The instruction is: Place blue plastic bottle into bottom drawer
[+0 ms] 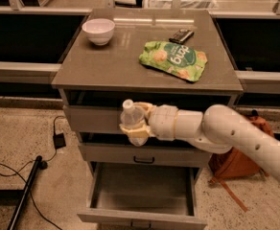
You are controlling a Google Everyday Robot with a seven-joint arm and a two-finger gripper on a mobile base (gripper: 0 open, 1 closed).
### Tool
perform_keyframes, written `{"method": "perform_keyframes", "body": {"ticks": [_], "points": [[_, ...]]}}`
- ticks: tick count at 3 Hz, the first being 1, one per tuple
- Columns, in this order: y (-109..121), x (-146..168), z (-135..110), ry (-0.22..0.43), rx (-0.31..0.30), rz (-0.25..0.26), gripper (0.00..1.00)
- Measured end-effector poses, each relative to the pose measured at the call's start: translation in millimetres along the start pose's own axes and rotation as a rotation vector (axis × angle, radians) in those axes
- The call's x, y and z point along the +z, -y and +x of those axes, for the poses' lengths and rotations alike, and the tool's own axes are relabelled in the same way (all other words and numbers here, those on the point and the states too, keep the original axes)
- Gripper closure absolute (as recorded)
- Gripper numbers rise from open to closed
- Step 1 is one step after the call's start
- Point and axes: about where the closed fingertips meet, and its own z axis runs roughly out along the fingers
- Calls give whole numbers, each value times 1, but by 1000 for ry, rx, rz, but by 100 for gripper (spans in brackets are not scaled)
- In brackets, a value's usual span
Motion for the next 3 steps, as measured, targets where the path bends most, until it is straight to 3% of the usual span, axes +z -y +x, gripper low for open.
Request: {"method": "perform_keyframes", "body": {"ticks": [1, 2, 3], "points": [[-16, 18, 68, 61, -52, -48, 100], [-35, 19, 137, 61, -37, -99, 100], [-39, 19, 147, 58, -28, -107, 100]]}}
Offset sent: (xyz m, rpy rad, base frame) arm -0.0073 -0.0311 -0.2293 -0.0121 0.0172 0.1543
